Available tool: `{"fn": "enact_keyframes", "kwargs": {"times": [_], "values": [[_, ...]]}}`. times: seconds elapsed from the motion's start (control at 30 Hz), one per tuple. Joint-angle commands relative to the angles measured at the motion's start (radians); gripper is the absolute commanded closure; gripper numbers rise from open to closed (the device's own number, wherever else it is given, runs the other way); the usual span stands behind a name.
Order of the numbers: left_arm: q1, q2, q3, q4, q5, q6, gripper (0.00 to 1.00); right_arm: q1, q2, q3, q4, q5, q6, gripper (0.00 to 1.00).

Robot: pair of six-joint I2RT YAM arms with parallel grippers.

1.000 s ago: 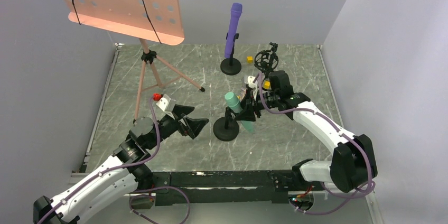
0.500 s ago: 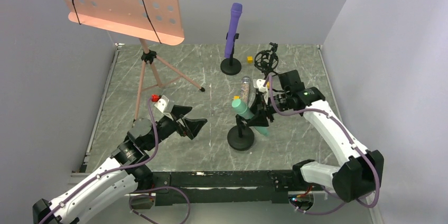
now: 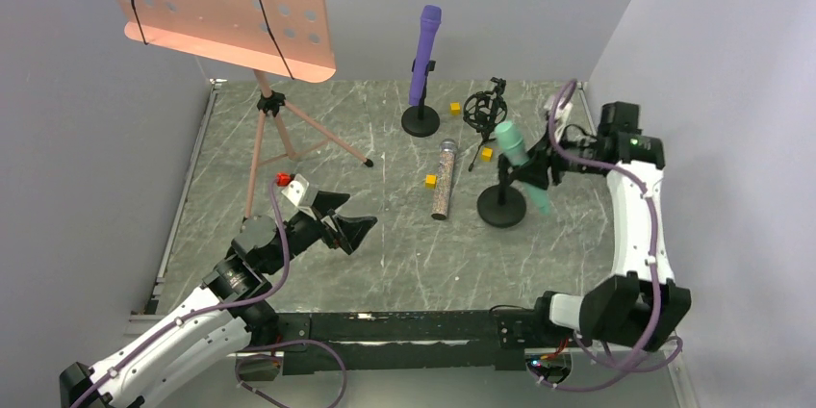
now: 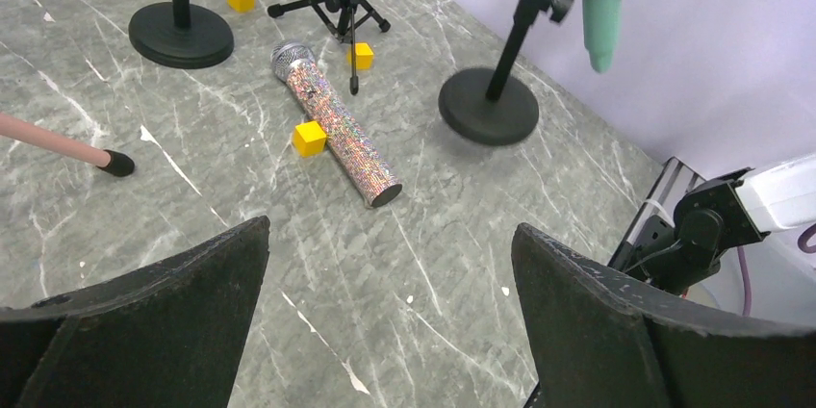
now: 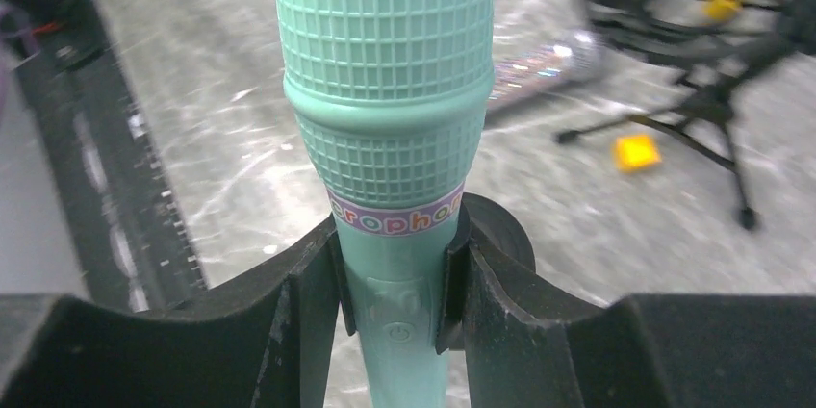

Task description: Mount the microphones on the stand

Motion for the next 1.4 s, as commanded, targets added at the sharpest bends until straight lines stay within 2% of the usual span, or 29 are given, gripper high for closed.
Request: {"fn": "enact_keyframes", "kwargs": {"times": [0.0, 0.17, 0.37, 0.6, 0.83, 0.9, 1.1, 1.27, 1.37], "values": [[-0.003, -0.023, 0.016, -0.001, 0.018, 0.026, 0.01, -0.142, 0.086, 0.13, 0.154, -0.045, 0.056, 0.75], [-0.003, -0.051, -0.005, -0.01, 0.009, 0.035, 0.01, -0.17, 0.138, 0.11, 0.554, 0.142, 0.317, 0.74], [-0.004, -0.052, -0.028, -0.001, 0.006, 0.037, 0.01, -0.172, 0.28, 0.159, 0.834, 0.269, 0.515, 0.74], [-0.003, -0.034, -0.04, 0.016, 0.01, 0.04, 0.01, -0.18, 0.449, 0.222, 0.987, 0.291, 0.601, 0.73], [-0.003, -0.033, -0.034, 0.001, 0.007, 0.057, 0.01, -0.199, 0.503, 0.21, 1.008, 0.283, 0.601, 0.69], [-0.003, -0.035, -0.035, -0.001, 0.008, 0.053, 0.01, -0.207, 0.492, 0.186, 0.998, 0.256, 0.582, 0.64], [-0.003, -0.028, -0.034, -0.006, 0.02, 0.041, 0.01, -0.232, 0.437, 0.116, 0.98, 0.216, 0.564, 0.38], [-0.004, -0.014, -0.018, -0.017, 0.032, 0.022, 0.01, -0.248, 0.379, 0.074, 0.974, 0.212, 0.578, 0.24], [-0.003, 0.007, -0.006, -0.029, 0.036, -0.004, 0.01, -0.249, 0.305, 0.03, 0.998, 0.233, 0.617, 0.1]]}}
